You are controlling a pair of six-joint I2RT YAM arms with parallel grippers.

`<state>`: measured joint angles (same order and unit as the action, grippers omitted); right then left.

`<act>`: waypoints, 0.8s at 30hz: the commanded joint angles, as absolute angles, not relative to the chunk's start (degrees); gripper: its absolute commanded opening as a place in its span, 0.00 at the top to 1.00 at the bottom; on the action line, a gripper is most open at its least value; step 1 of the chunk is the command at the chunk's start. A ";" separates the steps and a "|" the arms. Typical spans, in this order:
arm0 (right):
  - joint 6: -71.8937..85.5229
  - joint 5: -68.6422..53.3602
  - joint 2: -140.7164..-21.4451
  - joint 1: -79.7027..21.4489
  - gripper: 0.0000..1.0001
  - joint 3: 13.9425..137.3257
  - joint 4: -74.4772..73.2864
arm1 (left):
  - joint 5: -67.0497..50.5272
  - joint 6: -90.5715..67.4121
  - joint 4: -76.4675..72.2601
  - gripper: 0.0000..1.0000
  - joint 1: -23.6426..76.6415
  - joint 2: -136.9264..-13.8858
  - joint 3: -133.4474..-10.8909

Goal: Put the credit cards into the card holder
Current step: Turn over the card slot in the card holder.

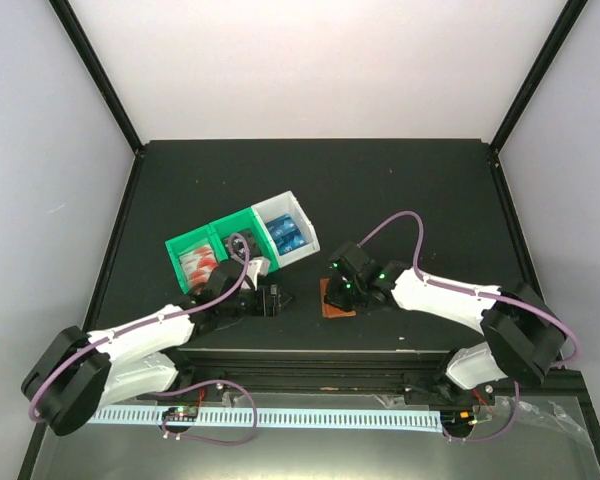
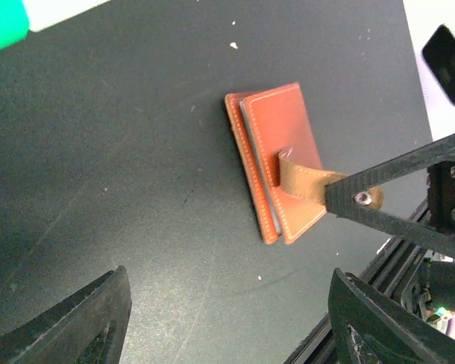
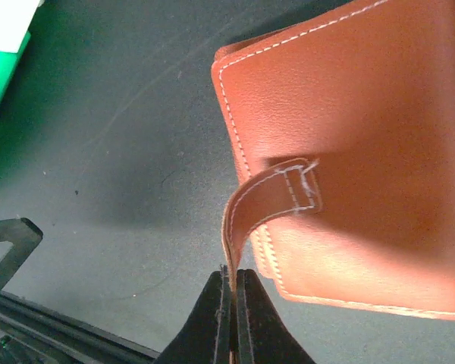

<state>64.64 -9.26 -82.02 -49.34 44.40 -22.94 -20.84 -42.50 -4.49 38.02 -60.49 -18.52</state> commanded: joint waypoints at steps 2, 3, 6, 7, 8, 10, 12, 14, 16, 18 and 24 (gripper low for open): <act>60.93 -7.54 -81.40 -48.36 0.99 44.56 -23.39 | -22.35 -42.01 -6.60 0.29 38.97 -62.92 -21.34; 60.81 -8.83 -81.06 -48.22 0.99 44.76 -23.01 | -22.53 -41.99 -6.86 0.30 39.21 -63.32 -21.54; 61.00 -13.76 -80.16 -47.84 0.99 45.29 -21.12 | -22.55 -42.27 -7.73 0.36 39.76 -64.64 -22.32; 61.34 -15.50 -79.96 -47.84 0.99 45.41 -20.35 | -22.56 -42.48 -7.93 0.38 39.95 -65.19 -22.51; 61.83 -17.08 -79.81 -47.79 0.99 45.56 -19.52 | -22.57 -42.65 -8.13 0.42 39.97 -65.99 -22.70; 63.00 -19.90 -79.41 -47.78 0.99 45.65 -17.85 | -22.26 -43.02 -8.45 0.46 40.12 -66.76 -22.93; 64.41 -21.94 -78.93 -47.81 0.99 45.55 -16.32 | -21.84 -43.39 -9.00 0.51 40.21 -67.41 -22.77; 65.56 -23.24 -78.27 -47.72 0.99 45.44 -15.31 | -21.46 -43.57 -9.51 0.56 40.30 -68.04 -22.45; 67.06 -23.71 -77.19 -47.67 0.99 44.91 -14.13 | -21.42 -43.61 -10.03 0.62 40.26 -68.75 -22.34; 69.51 -24.49 -76.16 -47.57 0.99 43.38 -11.71 | -21.75 -43.72 -10.96 0.69 40.43 -69.64 -22.17; 74.11 -26.60 -75.60 -47.51 0.99 40.25 -6.57 | -22.96 -43.77 -13.23 0.81 40.69 -73.00 -22.03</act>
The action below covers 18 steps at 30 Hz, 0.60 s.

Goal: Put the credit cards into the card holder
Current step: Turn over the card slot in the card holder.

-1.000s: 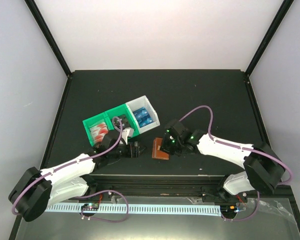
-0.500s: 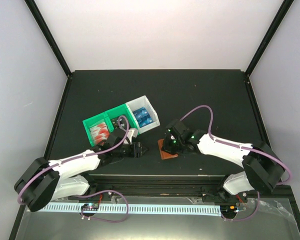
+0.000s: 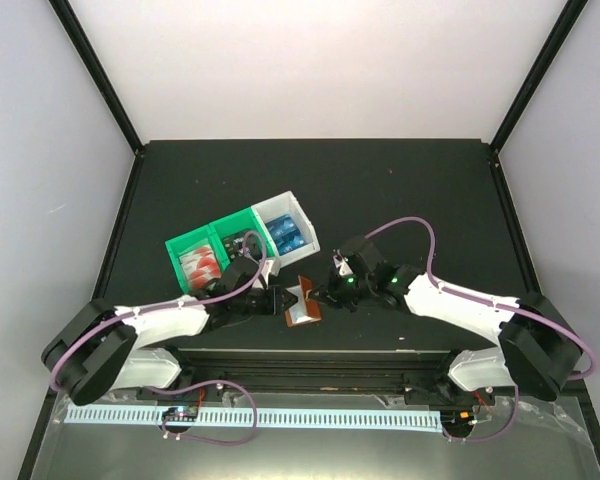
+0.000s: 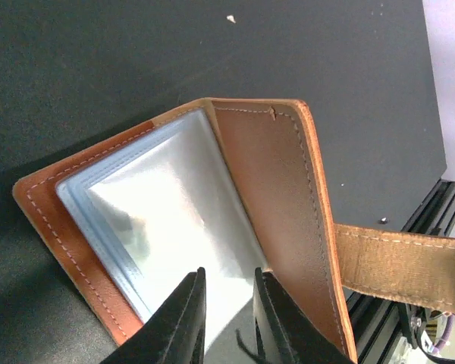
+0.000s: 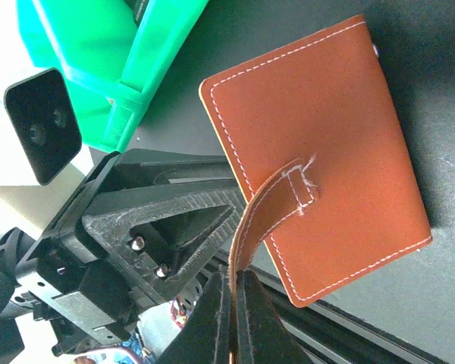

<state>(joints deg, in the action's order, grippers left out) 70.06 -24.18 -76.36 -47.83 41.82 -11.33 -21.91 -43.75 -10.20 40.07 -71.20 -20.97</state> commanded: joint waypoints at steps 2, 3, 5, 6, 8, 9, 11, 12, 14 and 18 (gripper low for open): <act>74.43 -26.12 -75.51 -47.50 0.99 39.88 -6.37 | -22.46 -43.78 -12.42 0.83 40.69 -75.49 -22.31; 74.51 -25.86 -75.42 -47.49 0.99 39.78 -6.41 | -22.26 -43.77 -12.33 0.84 40.69 -76.12 -22.28; 74.40 -25.14 -75.41 -47.50 0.99 39.54 -6.73 | -21.83 -43.89 -12.07 0.84 40.72 -77.13 -22.16; 74.35 -24.80 -75.45 -47.50 0.99 39.36 -6.78 | -21.53 -43.86 -11.97 0.84 40.70 -77.46 -22.11; 73.89 -24.32 -75.71 -47.54 0.99 39.14 -7.06 | -20.90 -43.74 -11.62 0.84 40.69 -78.17 -22.06; 73.60 -24.22 -75.90 -47.51 0.99 38.93 -6.91 | -20.75 -43.70 -11.43 0.83 40.69 -78.71 -22.10; 73.01 -23.90 -76.07 -47.50 0.98 38.38 -6.46 | -20.20 -43.74 -9.37 0.78 40.70 -79.87 -22.95; 72.52 -23.47 -75.99 -47.53 0.98 38.33 -6.65 | -19.57 -43.41 -7.30 0.77 40.69 -80.57 -23.81; 70.85 -21.71 -75.82 -47.53 0.98 38.60 -8.50 | -18.85 -42.86 -4.48 0.77 40.69 -81.71 -24.97; 66.36 -16.06 -74.98 -47.40 0.98 39.71 -14.70 | -18.61 -42.30 -3.22 0.78 40.71 -82.31 -24.74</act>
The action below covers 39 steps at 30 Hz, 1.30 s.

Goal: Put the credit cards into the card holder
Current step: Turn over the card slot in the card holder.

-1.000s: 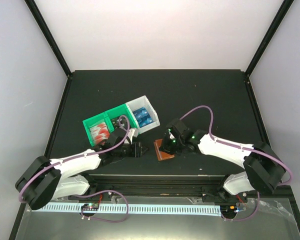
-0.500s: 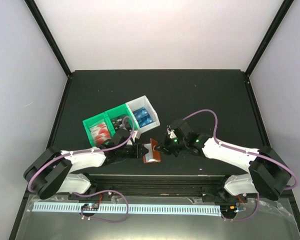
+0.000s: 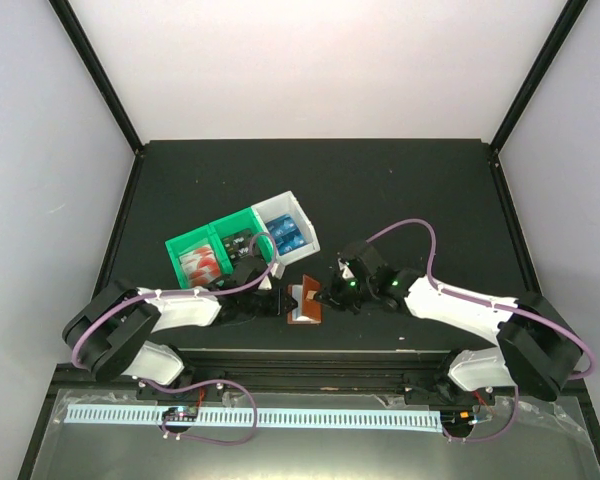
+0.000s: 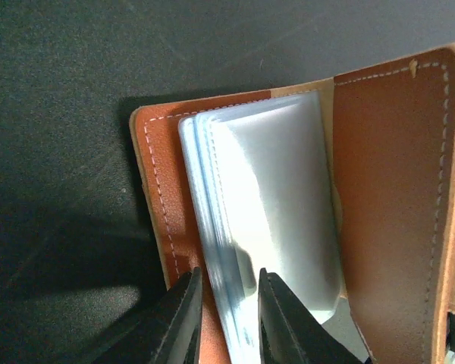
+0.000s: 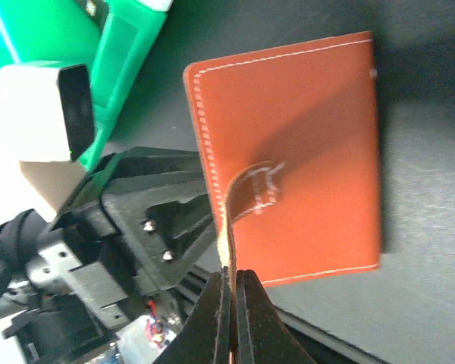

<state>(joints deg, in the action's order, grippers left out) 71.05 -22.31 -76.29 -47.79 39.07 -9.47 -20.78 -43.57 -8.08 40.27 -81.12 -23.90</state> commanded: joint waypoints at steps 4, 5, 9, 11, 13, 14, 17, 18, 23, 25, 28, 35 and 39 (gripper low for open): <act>61.58 -8.33 -73.77 -47.39 0.98 41.07 -21.80 | -17.08 -41.30 -0.74 0.80 40.69 -82.79 -24.97; 60.23 -6.43 -73.56 -47.39 0.98 41.31 -23.42 | -16.74 -41.20 -0.54 0.81 40.69 -82.75 -24.90; 55.38 2.28 -73.88 -47.33 0.97 42.33 -29.73 | -16.44 -40.98 -0.09 0.81 40.69 -82.44 -24.79; 53.64 6.49 -75.05 -47.37 0.96 42.98 -32.89 | -16.44 -40.98 -0.06 0.81 40.74 -82.23 -24.92; 52.35 9.74 -76.68 -47.31 0.95 43.66 -34.97 | -16.56 -40.91 -0.06 0.82 40.78 -82.27 -25.04; 51.81 11.24 -77.59 -47.34 0.95 43.94 -35.62 | -16.65 -40.90 -0.06 0.82 40.80 -82.27 -25.17; 50.60 14.52 -80.76 -47.32 0.94 44.88 -36.38 | -17.22 -40.72 -0.30 0.82 40.79 -82.28 -25.47; 50.12 15.30 -81.74 -47.29 0.94 45.22 -36.39 | -17.45 -40.58 -0.38 0.82 40.85 -82.27 -25.56; 48.11 17.15 -85.33 -47.34 0.87 48.23 -36.61 | -19.12 -40.34 -1.32 0.82 40.78 -81.68 -25.58; 46.23 15.28 -84.94 -47.40 0.78 49.16 -36.03 | -20.05 -40.27 -1.98 0.82 40.78 -81.42 -25.49; 45.35 14.26 -81.89 -47.44 0.68 49.41 -35.19 | -21.10 -40.09 -2.50 0.81 40.82 -81.05 -25.66; 43.92 10.04 -73.26 -47.43 0.58 52.38 -36.22 | -21.44 -39.78 -2.51 0.82 40.79 -81.18 -26.35; 39.74 -0.83 -68.78 -47.40 0.41 52.19 -30.12 | -21.62 -39.73 -2.55 0.82 40.78 -81.72 -26.48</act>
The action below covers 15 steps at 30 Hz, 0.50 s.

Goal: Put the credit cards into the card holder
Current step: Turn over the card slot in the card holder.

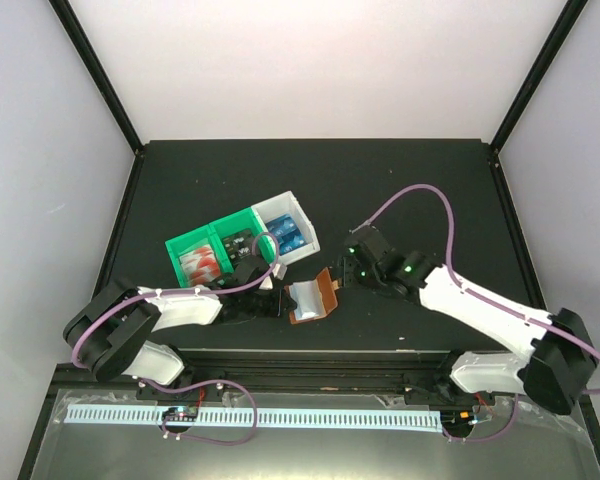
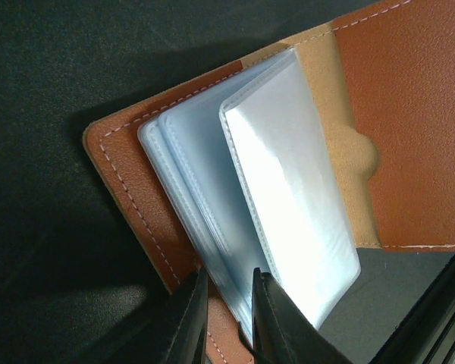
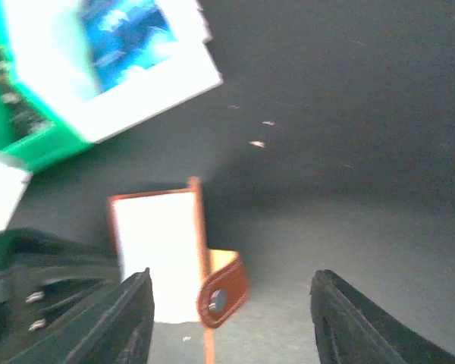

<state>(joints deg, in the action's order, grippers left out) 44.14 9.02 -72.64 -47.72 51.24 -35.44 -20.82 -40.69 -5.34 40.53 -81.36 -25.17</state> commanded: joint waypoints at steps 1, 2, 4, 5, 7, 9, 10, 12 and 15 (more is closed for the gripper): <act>38.89 -4.91 -68.64 -47.46 0.40 52.20 -28.25 | -21.62 -39.73 -2.59 0.82 40.83 -81.78 -26.50; 38.45 -8.47 -68.69 -47.57 0.40 52.28 -26.49 | -21.62 -39.73 -2.55 0.82 40.79 -81.82 -26.53; 37.99 -15.07 -69.51 -48.00 0.42 52.18 -23.30 | -21.54 -39.74 -2.58 0.82 40.78 -81.89 -26.54; 38.03 -16.32 -70.30 -48.32 0.45 52.17 -22.60 | -21.51 -39.73 -2.61 0.82 40.78 -81.91 -26.54; 37.93 -16.73 -72.54 -49.21 0.56 52.57 -22.50 | -21.47 -39.73 -2.53 0.83 40.80 -81.98 -26.54; 37.83 -16.17 -75.39 -50.26 0.70 53.29 -23.53 | -21.50 -39.78 -2.48 0.84 40.81 -82.15 -26.63; 37.80 -15.52 -76.62 -50.79 0.75 53.51 -24.02 | -21.49 -39.77 -2.52 0.84 40.86 -82.24 -26.63; 37.60 -13.84 -79.31 -51.51 0.84 53.90 -25.14 | -21.40 -39.82 -2.57 0.84 40.83 -82.33 -26.63; 36.95 -10.79 -83.17 -51.66 0.86 54.65 -27.90 | -21.25 -39.81 -2.47 0.84 40.78 -82.40 -26.63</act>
<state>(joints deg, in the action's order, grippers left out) 38.28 -12.91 -79.57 -51.09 52.60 -25.30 -20.88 -40.62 -4.69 40.53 -81.41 -25.36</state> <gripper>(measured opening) 0.146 0.157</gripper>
